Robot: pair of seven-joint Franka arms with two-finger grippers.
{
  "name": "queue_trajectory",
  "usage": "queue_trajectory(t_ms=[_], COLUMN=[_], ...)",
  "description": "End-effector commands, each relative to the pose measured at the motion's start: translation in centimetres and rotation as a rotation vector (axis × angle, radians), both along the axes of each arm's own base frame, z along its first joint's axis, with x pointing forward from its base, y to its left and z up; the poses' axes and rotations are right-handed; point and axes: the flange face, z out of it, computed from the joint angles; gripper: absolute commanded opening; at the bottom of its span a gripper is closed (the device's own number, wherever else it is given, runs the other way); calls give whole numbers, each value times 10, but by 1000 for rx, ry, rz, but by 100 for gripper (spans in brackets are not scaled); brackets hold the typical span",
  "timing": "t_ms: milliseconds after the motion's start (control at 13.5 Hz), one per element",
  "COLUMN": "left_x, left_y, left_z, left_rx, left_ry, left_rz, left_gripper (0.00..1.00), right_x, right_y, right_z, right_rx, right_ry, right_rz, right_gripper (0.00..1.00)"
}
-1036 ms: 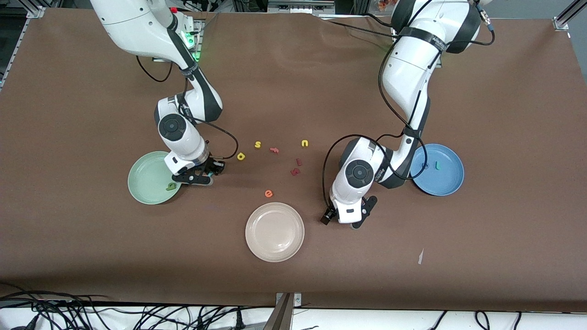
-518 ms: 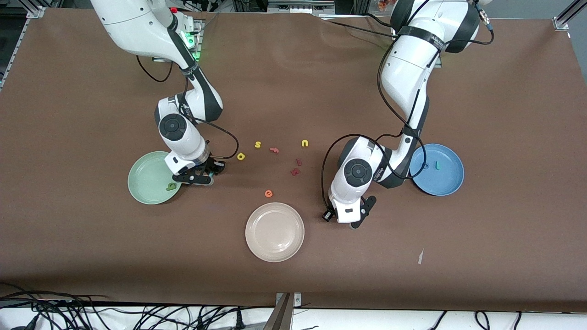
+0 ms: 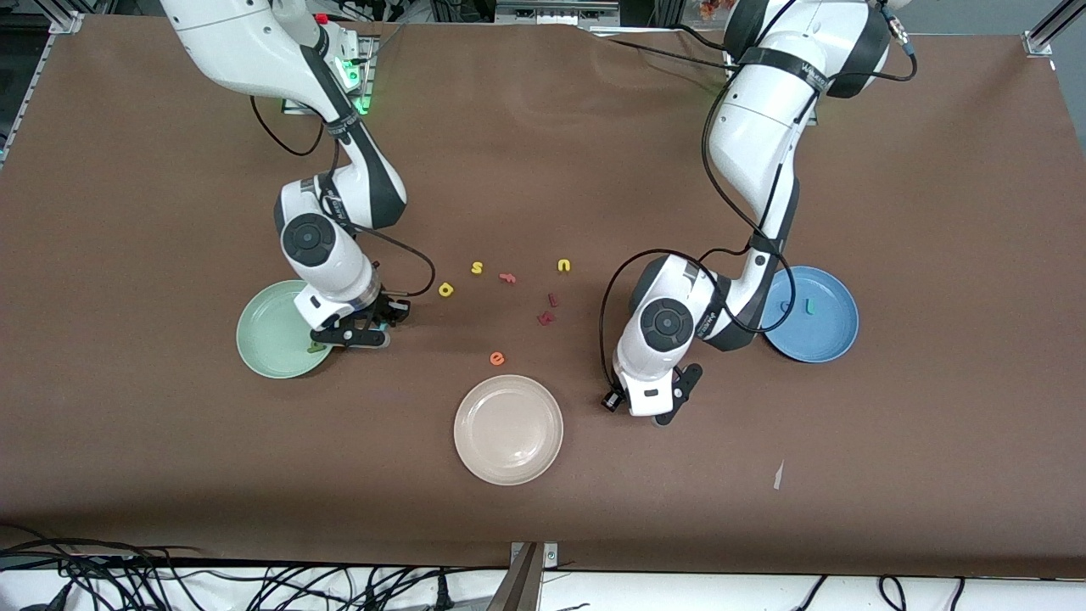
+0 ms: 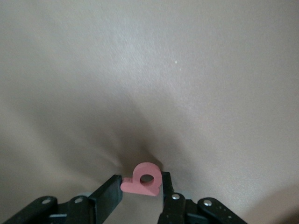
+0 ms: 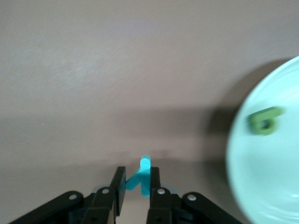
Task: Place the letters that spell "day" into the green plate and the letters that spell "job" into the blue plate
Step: 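Place the cyan y on the green plate while the left gripper places the pink letter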
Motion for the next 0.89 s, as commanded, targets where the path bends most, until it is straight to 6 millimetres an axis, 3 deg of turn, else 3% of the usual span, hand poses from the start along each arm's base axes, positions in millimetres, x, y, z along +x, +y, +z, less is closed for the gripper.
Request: queue_trajectory(t_ms=[0,148,296,444,518,592,666,814], left_x=[0,4,-6,-13,-18,-25,-35,-60], left_y=[11,29,46,75,90,109,130,161], left_z=[21,42,50,62,68,74,83,84], left_rx=[28,40,62,62,59,65,85,86], left_ry=[49,80,177,218,231,245,253,261], left_rz=[-71,-146,-261,-321,-365,-413,-470,-563], left_gripper=[15,14,14,14,14,14,14,15], right_x=[9,10,-1,-12,-13,-12,-11,-8], right_y=[-40,-81,-99,-106,-106,-106,-104,-92], right_z=[24,30,28,19,17,17,20,25], right_rx=[-37,-54,-54,-49,-49,-45,-43,-35], right_ry=[35,59,48,22,16,14,11,-1], right_rz=[74,126,122,129,129,117,110,76], right_gripper=[9,9,9,11,23,48,58,60])
